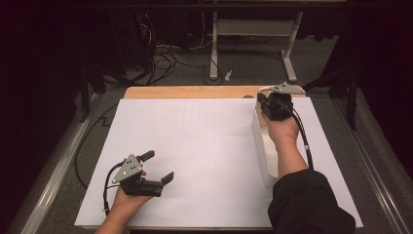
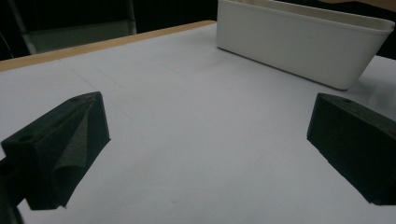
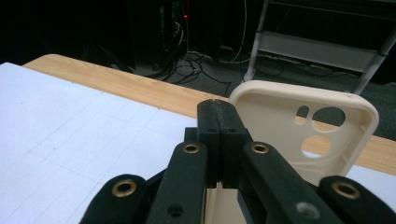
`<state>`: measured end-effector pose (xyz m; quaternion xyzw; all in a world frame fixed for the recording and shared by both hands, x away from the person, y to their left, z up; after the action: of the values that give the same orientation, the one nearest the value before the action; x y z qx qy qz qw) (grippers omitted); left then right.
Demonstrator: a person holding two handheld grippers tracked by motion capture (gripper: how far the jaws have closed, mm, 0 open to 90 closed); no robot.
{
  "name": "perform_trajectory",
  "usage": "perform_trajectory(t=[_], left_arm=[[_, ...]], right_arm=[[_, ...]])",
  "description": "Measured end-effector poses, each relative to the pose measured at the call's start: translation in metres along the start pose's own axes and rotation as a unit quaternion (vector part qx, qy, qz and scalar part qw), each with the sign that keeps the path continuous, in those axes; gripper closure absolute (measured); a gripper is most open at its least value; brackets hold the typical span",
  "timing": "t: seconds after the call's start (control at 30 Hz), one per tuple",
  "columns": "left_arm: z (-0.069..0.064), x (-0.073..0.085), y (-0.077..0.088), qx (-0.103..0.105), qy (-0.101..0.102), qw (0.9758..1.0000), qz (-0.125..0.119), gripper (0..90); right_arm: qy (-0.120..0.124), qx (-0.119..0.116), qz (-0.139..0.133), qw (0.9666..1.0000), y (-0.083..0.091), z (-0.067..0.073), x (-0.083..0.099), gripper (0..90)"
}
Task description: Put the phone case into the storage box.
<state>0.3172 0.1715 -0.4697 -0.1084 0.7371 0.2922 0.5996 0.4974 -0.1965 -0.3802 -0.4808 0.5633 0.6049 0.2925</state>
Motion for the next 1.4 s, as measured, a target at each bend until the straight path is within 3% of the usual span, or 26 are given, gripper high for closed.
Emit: perform_trajectory(t=[0.73,1.2,1.4], left_arm=[[0.003,0.001,0.0,-0.008,0.0,1.0,0.006,0.2],[0.006,0.002,0.001,-0.014,0.006,0.9999,0.008,0.2],[0.006,0.002,0.003,-0.016,0.008,0.9998,0.007,0.2]], right_arm=[[-0.019,-0.023,0.001,0.9995,0.038,-0.012,0.026,87.0],[-0.028,-0.048,0.0,0.9985,0.062,-0.019,0.036,65.2],[-0.023,-0.051,-0.001,0.9985,0.073,-0.021,0.041,44.9]])
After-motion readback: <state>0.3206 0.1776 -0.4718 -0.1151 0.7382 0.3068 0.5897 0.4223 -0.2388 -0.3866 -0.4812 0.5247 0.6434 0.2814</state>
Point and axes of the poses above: each handheld gripper's, and its own axes: y roughly backward along the jaws, x roughly out of its underside, z roughly to its left, the point moved 5 cm from there along -y, roughly forward along the jaws, and after that the axes turned 8 degrees about x, right-handed, at the moved point
